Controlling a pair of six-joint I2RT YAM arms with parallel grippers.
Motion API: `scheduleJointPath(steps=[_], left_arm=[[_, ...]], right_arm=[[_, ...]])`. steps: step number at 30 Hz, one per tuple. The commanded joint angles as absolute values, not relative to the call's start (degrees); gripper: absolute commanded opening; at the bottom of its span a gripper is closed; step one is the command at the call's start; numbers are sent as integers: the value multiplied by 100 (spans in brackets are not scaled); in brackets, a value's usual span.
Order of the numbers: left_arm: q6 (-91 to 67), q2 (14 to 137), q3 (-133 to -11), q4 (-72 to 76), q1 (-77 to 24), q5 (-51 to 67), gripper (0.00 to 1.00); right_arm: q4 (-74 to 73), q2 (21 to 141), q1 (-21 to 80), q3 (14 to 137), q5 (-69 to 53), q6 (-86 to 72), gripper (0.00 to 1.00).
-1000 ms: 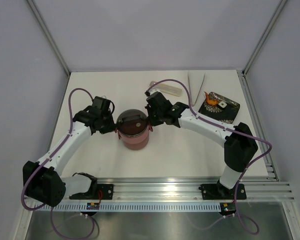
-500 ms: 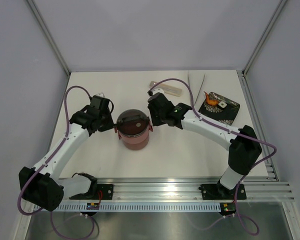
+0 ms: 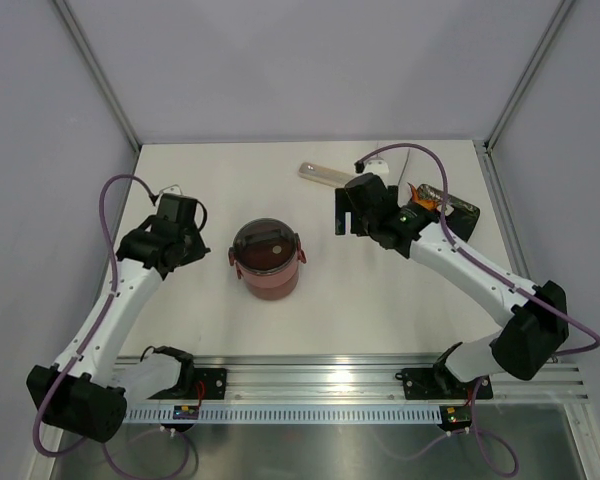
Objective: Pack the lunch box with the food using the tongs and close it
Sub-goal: Reset both arms
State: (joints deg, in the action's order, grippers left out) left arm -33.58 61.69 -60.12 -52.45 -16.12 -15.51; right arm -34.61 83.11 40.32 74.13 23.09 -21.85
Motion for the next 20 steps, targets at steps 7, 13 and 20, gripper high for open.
scheduleJointPath(steps=[7,13,20], left_arm=[[-3076,5318,-6285,-4730,-1477,-1758,41],[-3050,5036,-6214,-4448,-1468,-1644,83],[-3041,4966,-6205,-4342,-1468,-1600,93]], right_arm=[[-4016,7594,3753,6979,3866,-2768,99],[-4201,7542,3753,6654,3929,-3040,99],[-3991,7155,3744,6258,3876,-3103,100]])
